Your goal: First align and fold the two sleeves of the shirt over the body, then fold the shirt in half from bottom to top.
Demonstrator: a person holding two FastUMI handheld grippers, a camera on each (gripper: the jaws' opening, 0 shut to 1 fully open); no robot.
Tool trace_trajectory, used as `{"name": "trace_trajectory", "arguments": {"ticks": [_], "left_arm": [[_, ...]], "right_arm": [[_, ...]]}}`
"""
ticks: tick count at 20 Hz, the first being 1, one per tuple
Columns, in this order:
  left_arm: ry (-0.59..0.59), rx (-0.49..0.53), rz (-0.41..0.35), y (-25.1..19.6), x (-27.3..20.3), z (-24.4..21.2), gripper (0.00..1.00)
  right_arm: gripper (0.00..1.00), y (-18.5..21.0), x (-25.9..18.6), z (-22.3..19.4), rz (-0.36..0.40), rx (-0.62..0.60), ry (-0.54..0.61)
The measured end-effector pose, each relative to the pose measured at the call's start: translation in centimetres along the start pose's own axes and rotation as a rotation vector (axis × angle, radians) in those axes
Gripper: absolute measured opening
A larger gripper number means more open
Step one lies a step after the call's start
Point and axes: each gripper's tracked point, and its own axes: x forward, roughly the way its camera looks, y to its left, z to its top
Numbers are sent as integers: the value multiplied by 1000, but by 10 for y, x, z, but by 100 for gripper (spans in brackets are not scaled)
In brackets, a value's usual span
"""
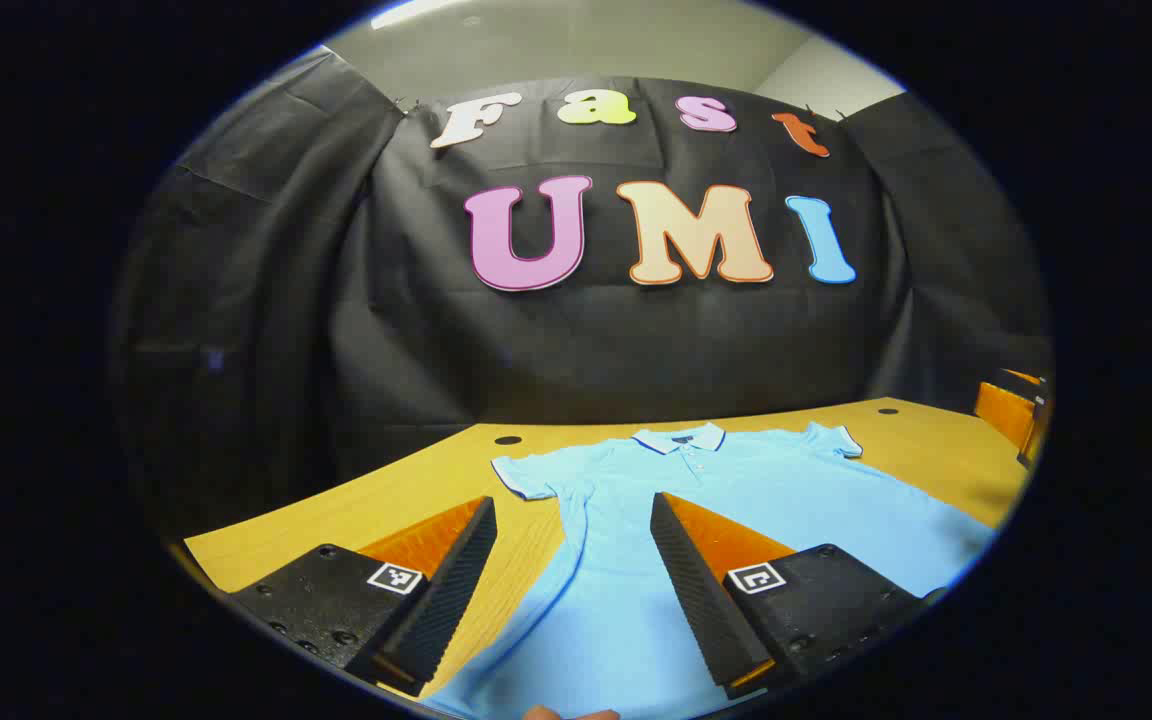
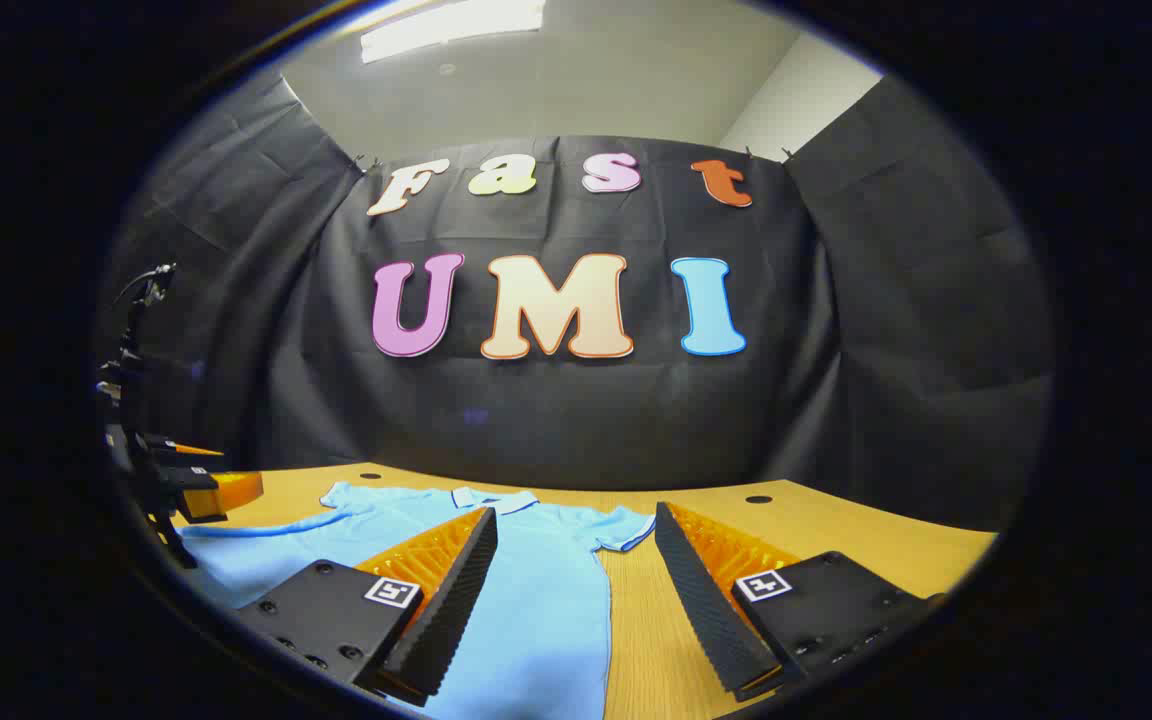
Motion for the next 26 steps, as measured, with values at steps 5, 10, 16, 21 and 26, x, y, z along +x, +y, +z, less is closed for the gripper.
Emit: {"name": "trace_trajectory", "arguments": {"ticks": [5, 10, 16, 21, 26], "left_arm": [[3, -1, -20, -4, 1, -2, 96], [1, -22, -16, -1, 5, -2, 96], [27, -24, -36, -4, 4, -7, 96], [31, -21, -35, -4, 7, -8, 96], [4, -22, -75, -10, 4, -3, 96]], "right_arm": [[98, 7, 2, -13, 18, 11, 48], [97, 9, 1, -12, 22, 19, 43], [97, 6, -2, -11, 3, 40, 36], [98, 7, -1, -10, 1, 44, 39], [98, 7, -2, -11, -1, 43, 43]]}}
